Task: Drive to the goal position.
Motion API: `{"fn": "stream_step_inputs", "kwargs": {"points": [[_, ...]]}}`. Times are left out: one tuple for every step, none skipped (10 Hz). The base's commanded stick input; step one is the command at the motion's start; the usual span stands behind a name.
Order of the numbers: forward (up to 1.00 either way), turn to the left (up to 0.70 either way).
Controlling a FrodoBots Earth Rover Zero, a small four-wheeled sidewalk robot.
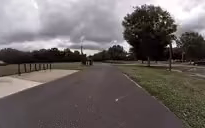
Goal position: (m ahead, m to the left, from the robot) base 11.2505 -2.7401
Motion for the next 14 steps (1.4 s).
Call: {"fn": "stream_step_inputs", "kwargs": {"points": [[0.7,0.0],[0.7,0.0],[0.7,0.0],[0.7,0.0],[0.7,0.0],[0.7,0.0],[0.7,0.0],[0.7,0.0],[0.7,0.0],[0.7,0.0],[0.7,0.0],[0.7,0.0],[0.7,0.0],[0.7,0.0]]}}
